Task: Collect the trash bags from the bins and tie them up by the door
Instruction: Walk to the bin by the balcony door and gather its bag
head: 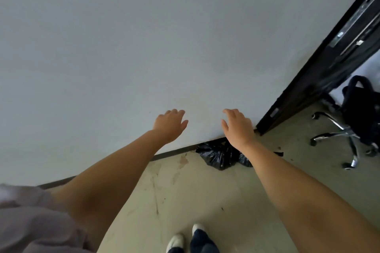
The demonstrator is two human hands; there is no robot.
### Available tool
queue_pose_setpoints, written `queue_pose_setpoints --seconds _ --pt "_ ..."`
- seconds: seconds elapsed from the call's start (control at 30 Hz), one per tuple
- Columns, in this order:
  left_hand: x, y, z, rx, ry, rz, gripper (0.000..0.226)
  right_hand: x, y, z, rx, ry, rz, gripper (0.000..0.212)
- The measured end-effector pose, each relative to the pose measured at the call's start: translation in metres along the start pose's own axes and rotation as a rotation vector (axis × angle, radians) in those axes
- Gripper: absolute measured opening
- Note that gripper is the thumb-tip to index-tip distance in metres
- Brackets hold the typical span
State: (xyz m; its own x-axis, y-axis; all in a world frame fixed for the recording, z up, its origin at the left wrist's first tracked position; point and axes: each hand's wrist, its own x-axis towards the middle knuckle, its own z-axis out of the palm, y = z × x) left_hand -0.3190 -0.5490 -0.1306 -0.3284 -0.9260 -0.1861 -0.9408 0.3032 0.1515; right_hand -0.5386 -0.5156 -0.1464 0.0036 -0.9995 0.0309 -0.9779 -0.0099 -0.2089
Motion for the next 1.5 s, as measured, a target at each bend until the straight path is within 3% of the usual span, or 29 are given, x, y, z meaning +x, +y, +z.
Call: queue_pose_setpoints --seconds 0.2,0.43,0.67,0.9,1.13,1.5 --pt "-0.092 -0.072 -0.013 -0.070 0.086 -0.324 0.046 0.006 -0.089 0.005 -0.024 -0.111 -0.304 0.040" --pt "-0.257 -0.149 0.000 -0.132 0.157 -0.752 0.046 -0.025 -0.243 0.027 -0.007 -0.200 -0.762 0.040" --pt "-0.448 -0.213 0.022 -0.190 0.259 -1.174 0.045 -0.112 -0.434 0.058 -0.018 -0.300 -1.177 0.040" --pt "-0.634 -0.287 0.042 -0.199 0.332 -1.509 0.043 -0.236 -0.635 0.094 0.013 -0.354 -1.467 0.039" --pt "-0.793 -0.360 0.042 -0.208 0.330 -1.697 0.046 -0.362 -0.812 0.107 0.063 -0.412 -1.649 0.037" --pt "-0.952 -0.519 0.063 -0.279 0.374 -1.848 0.046 -0.478 -1.043 0.168 -0.138 -0.570 -1.778 0.040"
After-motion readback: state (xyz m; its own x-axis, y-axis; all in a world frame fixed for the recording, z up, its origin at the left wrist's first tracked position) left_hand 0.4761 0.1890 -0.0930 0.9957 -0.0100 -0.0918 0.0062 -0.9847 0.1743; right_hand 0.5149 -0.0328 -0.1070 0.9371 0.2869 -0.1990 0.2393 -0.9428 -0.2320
